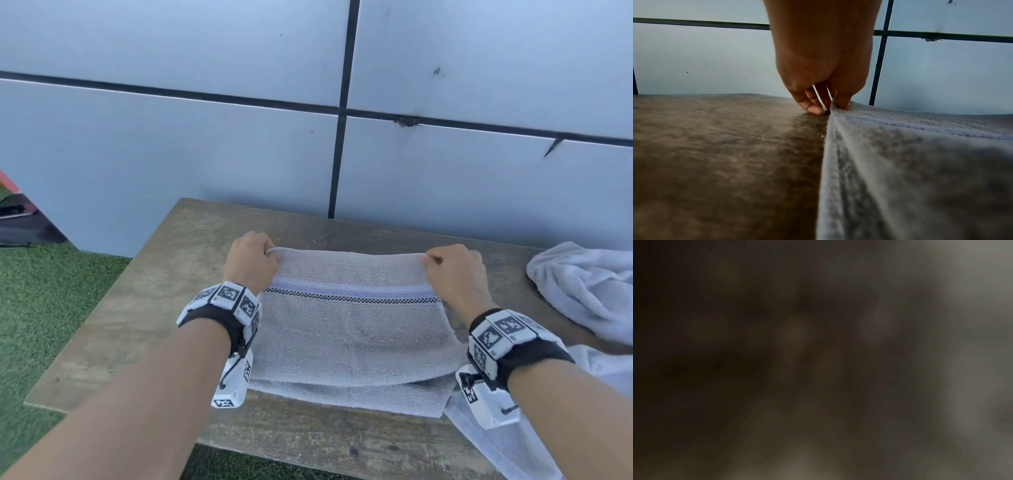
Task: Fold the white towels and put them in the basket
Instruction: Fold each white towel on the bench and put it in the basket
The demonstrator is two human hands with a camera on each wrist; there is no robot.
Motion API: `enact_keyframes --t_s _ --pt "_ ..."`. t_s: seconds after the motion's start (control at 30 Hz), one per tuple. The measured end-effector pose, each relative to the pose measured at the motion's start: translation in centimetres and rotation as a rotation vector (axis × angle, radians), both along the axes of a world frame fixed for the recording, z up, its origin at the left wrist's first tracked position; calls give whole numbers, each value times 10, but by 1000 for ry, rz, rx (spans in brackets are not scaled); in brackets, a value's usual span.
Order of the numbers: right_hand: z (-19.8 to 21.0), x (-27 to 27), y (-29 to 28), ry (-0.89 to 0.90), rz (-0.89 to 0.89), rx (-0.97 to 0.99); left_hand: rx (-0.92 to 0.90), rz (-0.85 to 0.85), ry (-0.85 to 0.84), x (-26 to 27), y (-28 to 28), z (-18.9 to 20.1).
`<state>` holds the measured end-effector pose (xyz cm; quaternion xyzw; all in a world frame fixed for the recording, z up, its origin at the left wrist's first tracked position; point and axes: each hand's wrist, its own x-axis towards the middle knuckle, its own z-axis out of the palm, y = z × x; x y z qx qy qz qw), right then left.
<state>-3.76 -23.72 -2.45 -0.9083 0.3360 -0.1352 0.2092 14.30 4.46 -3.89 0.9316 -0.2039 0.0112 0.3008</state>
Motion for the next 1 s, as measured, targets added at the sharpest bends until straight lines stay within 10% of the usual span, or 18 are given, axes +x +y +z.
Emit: enact_keyframes --t_s 1.0 --pt "-4 -10 22 327 177 -71 137 -222 -56 -36 17 -10"
